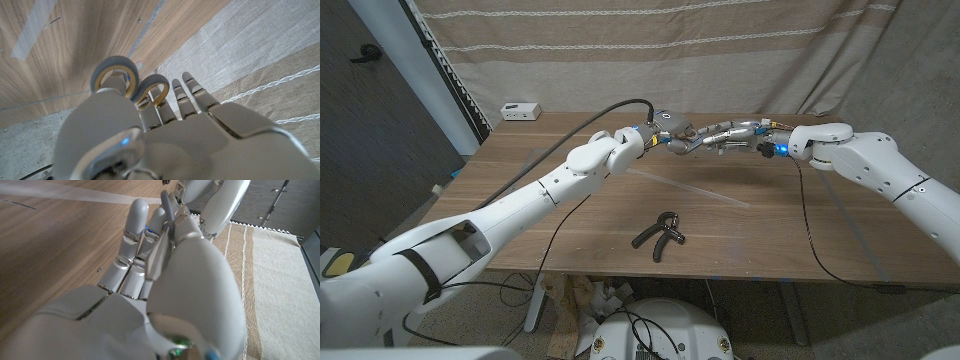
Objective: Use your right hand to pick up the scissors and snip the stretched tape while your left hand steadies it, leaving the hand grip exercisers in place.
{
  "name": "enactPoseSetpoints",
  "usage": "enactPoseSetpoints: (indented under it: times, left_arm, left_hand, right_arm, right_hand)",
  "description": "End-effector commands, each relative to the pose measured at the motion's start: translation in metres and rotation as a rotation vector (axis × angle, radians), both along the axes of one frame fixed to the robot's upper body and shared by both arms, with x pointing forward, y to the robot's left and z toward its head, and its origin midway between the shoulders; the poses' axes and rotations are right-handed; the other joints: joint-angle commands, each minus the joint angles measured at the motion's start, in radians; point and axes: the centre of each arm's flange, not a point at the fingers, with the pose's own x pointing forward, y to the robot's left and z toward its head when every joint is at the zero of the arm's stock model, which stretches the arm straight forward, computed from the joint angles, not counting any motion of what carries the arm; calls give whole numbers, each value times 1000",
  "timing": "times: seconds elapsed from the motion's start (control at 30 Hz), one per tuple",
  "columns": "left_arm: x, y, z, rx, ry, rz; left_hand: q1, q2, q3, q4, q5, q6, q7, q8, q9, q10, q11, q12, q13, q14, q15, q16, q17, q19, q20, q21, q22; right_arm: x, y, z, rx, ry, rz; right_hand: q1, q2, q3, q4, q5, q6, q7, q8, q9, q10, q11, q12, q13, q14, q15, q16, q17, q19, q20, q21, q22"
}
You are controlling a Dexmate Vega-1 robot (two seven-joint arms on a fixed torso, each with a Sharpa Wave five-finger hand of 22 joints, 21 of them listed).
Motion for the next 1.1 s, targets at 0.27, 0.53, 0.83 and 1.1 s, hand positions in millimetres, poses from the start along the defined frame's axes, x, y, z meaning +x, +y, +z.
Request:
enactPoseSetpoints:
  times: [0.27, 0.53, 0.83, 1.1]
  left_arm:
    - [2, 3, -3, -71, 47, -3]
    - [5, 8, -3, -124, 85, -4]
    - [5, 14, -2, -161, 94, -5]
    - [5, 17, 0, -187, 112, -9]
  left_hand:
    - [-72, 38, 81, 73, 12, -107, 2, 138, 216, -33, 0, -22, 33, -23, -167, -3, 7, -17, -91, 12, 7]
    - [-77, 35, 94, 81, 12, -111, 6, 171, 257, -33, 0, -22, 38, -30, -166, -4, 7, -20, -89, 12, 6]
    - [-78, 30, 103, 81, 16, -109, 5, 198, 287, -27, 0, -20, 42, -30, -167, -3, 6, -18, -92, 13, 5]
    - [-78, 29, 133, 85, 27, -114, -10, 248, 343, 58, -2, 14, 60, 34, -171, 18, 10, -11, -96, 15, 2]
  right_arm:
    - [2, -4, -3, 2, 11, -20]
    - [2, -4, -3, -2, 3, -13]
    - [2, -4, -4, 18, 15, -15]
    - [2, -6, -6, 32, 27, -23]
  right_hand:
    - [149, 137, 6, -1, 4, -1, 7, -5, 2, 15, -7, -3, 3, 95, -105, 5, 3, -7, -72, 8, 2]
    - [148, 139, 6, 0, 4, -6, 6, -6, 5, 15, -5, -7, 2, 95, -104, 6, 3, -9, -72, 11, 2]
    - [136, 141, 5, 7, 4, -27, 5, -9, 14, 13, -14, -14, 2, 96, -104, 5, 2, -21, -70, 14, 1]
    - [87, 128, -15, 24, 3, -40, 15, -6, 27, 8, -4, -26, 0, 71, -102, -8, -5, -32, -68, 26, 1]
